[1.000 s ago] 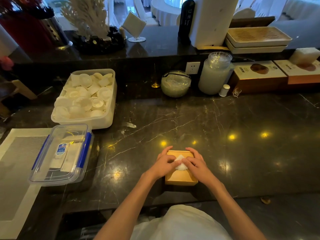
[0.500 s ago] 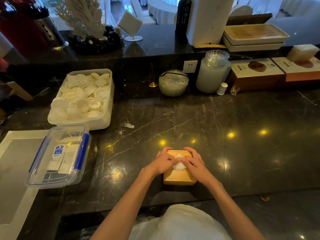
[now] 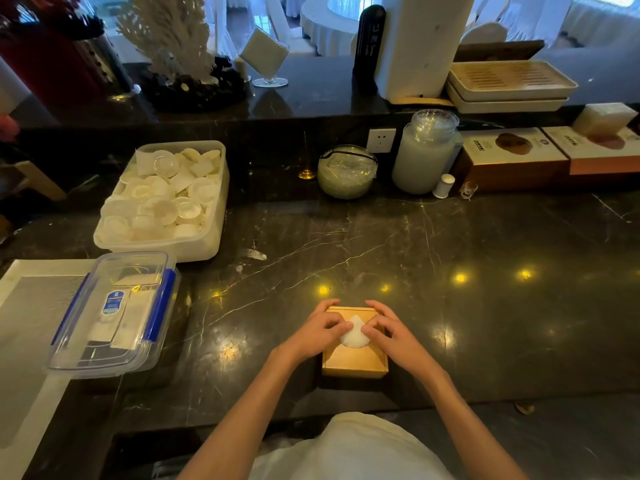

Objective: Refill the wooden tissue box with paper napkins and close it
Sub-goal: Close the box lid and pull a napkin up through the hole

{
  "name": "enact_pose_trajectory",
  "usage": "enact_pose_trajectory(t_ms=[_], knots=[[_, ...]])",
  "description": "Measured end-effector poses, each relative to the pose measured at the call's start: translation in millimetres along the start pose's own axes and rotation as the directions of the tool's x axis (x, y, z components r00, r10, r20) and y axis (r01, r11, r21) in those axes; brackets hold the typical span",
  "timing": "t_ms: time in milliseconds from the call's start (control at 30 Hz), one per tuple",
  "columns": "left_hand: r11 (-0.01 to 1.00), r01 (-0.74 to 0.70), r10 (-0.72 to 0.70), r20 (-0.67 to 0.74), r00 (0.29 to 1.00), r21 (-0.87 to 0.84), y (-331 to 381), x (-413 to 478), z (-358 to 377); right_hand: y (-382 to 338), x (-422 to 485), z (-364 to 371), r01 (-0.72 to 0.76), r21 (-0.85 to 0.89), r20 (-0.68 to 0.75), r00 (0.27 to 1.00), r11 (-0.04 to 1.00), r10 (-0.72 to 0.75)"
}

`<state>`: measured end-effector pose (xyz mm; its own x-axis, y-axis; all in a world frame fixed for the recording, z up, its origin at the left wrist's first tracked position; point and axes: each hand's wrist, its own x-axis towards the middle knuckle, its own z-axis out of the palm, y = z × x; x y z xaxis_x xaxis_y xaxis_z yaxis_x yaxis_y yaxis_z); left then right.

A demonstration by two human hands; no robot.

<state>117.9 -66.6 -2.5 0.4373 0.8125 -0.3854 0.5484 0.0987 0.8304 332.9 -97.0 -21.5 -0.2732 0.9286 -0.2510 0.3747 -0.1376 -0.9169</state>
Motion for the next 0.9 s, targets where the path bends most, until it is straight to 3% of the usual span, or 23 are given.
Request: enact_pose_trajectory(t_ms=[467,700,900], knots=[[1.000,0.022,-0.022,-0.045,0.999,-0.016,-3.3,5.5,5.3,-6.0,3.0,3.9,-0.025,0.045,-0.026,0.999,0.999,0.026],[0.977,-0.024,0.006,-0.088,0.996,-0.213,-7.5,-9.4,1.9,-14.7,-3.8,0.1,-0.041,0.199,-0.053,0.997,0.979,0.053],[0.979,-0.019,0.002,-0.083,0.997,-0.202,-11.8,-8.3,5.1,-5.7,-1.8,4.1,-0.025,0.073,-0.025,0.999,0.997,0.026]])
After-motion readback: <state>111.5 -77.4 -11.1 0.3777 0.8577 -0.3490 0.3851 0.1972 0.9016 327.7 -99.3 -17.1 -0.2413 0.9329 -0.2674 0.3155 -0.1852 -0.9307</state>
